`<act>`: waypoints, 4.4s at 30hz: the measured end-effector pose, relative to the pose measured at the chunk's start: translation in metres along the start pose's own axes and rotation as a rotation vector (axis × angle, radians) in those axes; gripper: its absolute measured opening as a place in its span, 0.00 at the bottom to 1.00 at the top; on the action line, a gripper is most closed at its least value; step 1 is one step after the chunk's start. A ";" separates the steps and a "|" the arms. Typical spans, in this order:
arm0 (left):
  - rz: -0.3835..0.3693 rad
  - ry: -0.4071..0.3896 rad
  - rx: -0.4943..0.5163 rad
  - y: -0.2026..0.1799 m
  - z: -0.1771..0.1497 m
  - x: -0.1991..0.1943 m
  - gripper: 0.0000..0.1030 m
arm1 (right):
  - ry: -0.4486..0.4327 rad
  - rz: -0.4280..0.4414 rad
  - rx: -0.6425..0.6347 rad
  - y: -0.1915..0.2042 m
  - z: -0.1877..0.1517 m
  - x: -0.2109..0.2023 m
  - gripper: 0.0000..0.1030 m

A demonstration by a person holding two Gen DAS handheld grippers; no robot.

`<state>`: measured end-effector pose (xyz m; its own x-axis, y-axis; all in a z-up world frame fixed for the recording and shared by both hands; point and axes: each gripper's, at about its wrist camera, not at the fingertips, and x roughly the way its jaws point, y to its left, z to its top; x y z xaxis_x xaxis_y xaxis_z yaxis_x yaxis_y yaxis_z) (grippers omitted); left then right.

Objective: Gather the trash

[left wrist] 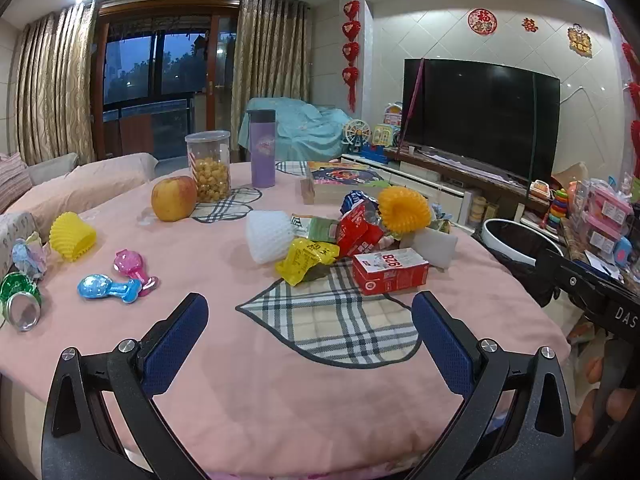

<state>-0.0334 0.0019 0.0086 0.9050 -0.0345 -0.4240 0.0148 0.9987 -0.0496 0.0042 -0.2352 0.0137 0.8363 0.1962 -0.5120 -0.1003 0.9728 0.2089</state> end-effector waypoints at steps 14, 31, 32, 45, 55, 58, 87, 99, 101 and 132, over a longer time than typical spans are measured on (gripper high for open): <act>0.000 0.002 -0.005 0.001 -0.003 0.001 1.00 | 0.002 0.007 -0.004 0.004 0.000 0.001 1.00; 0.002 -0.002 0.001 0.000 -0.003 0.002 1.00 | 0.011 0.021 0.009 0.003 -0.003 0.005 1.00; 0.002 -0.001 0.000 0.000 -0.003 0.003 1.00 | 0.011 0.022 0.009 0.004 -0.003 0.005 1.00; 0.003 -0.003 0.002 -0.002 -0.002 0.002 1.00 | 0.010 0.034 0.015 0.005 -0.003 0.004 1.00; 0.002 0.000 0.001 -0.002 -0.002 0.002 1.00 | 0.025 0.044 0.019 0.005 -0.003 0.005 1.00; 0.002 0.001 0.001 -0.001 -0.003 0.002 1.00 | 0.029 0.047 0.020 0.005 -0.004 0.005 1.00; 0.015 0.191 -0.004 0.037 -0.004 0.074 1.00 | 0.205 0.129 0.030 0.017 -0.012 0.067 1.00; -0.017 0.306 0.028 0.048 0.009 0.131 1.00 | 0.296 0.124 -0.007 0.034 -0.012 0.111 1.00; -0.032 0.323 0.032 0.049 0.012 0.139 1.00 | 0.307 0.117 -0.016 0.037 -0.012 0.119 1.00; -0.267 0.399 0.130 0.039 0.025 0.185 0.22 | 0.446 0.052 -0.068 0.044 -0.011 0.172 0.37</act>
<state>0.1454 0.0355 -0.0489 0.6296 -0.2761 -0.7262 0.2994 0.9488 -0.1011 0.1376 -0.1571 -0.0739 0.5169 0.2645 -0.8142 -0.1836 0.9632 0.1964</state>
